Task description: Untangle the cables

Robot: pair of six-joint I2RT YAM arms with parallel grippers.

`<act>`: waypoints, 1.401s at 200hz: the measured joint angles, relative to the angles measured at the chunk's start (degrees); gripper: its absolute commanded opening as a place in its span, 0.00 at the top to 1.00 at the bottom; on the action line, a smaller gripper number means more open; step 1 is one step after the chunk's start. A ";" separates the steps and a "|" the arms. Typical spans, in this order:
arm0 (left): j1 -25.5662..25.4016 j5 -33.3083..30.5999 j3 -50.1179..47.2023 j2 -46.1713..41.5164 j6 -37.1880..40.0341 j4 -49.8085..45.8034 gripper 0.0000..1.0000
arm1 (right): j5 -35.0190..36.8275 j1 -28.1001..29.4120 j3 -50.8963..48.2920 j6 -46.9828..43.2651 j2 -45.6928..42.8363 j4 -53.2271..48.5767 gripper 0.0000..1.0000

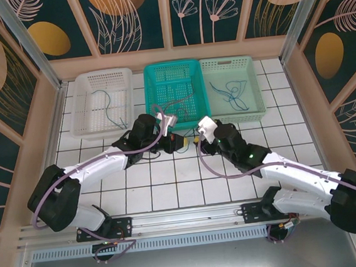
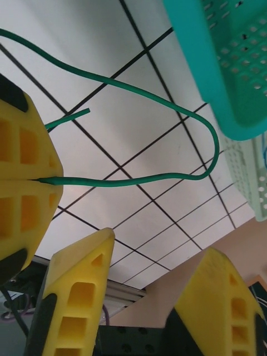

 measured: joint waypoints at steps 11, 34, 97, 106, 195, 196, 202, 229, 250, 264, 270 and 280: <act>0.00 0.28 0.22 0.15 0.09 -0.83 1.00 | 1.62 1.09 0.00 -1.33 0.50 0.74 0.30; 0.00 0.72 0.52 0.15 0.63 -2.34 1.00 | 3.37 2.80 0.00 -4.04 2.08 1.97 0.30; 0.00 0.92 4.70 0.59 6.12 -10.23 1.00 | 3.89 6.75 0.24 -8.66 7.72 -0.09 0.30; 0.00 1.18 5.07 0.63 6.97 -10.91 1.00 | 4.00 6.88 0.33 -9.25 8.22 -0.31 0.30; 0.00 1.11 5.22 0.98 10.21 -15.02 1.00 | 10.60 11.43 1.31 -11.17 9.03 -0.50 0.32; 0.00 1.14 5.22 0.98 10.21 -15.02 1.00 | 10.62 11.45 1.31 -11.15 9.03 -0.52 0.32; 0.00 1.29 5.22 1.09 10.25 -14.99 1.00 | 10.78 11.78 1.31 -11.15 9.03 -0.55 0.32; 0.00 2.99 5.22 1.25 10.27 -14.84 1.00 | 11.17 12.07 1.40 -11.85 9.88 -0.24 0.32; 0.00 4.55 5.25 1.25 10.54 -14.80 1.00 | 11.39 12.07 1.73 -13.11 11.89 0.48 0.33; 0.00 5.46 5.25 1.25 10.97 -14.82 1.00 | 11.34 11.91 1.99 -14.05 13.05 0.92 0.35; 0.00 5.84 5.25 1.25 11.17 -14.84 1.00 | 11.32 11.85 2.12 -14.34 13.42 1.14 0.36; 0.00 6.32 5.22 1.14 11.50 -14.88 1.00 | 11.06 11.65 2.36 -14.84 13.94 1.36 0.38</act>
